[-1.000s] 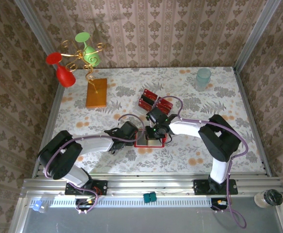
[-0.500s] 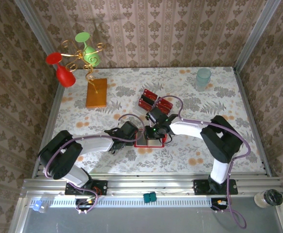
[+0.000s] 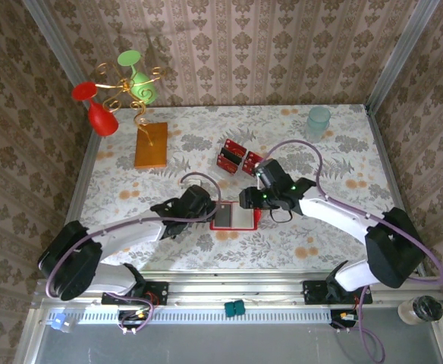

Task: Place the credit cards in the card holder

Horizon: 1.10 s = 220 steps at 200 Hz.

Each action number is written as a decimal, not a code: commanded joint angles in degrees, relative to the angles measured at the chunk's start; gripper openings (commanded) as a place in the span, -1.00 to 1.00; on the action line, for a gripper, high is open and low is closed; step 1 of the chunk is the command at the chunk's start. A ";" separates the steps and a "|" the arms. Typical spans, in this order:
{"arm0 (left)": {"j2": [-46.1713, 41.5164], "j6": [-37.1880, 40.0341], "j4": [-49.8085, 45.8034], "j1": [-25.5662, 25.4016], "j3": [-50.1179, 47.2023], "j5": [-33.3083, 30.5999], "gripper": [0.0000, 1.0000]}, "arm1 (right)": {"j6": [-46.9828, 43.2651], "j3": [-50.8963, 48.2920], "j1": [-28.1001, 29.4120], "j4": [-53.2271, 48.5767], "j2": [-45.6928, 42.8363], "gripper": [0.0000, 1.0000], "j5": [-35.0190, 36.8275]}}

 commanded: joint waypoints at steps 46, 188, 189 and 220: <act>-7.63 1.07 2.33 0.35 -1.87 4.71 1.00 | -0.86 -8.42 -2.63 0.78 -2.39 0.19 1.38; -2.54 -0.55 11.11 3.07 -4.54 12.73 1.00 | -2.32 -8.01 -2.63 7.78 8.00 -0.96 -3.00; -2.44 -0.55 11.22 3.09 -4.53 12.79 1.00 | -2.30 -8.02 -2.63 7.85 7.99 -0.97 -3.06; 1.05 -0.65 13.20 3.12 -3.99 13.79 1.00 | -1.51 -8.92 -2.51 9.29 7.91 -1.00 -4.09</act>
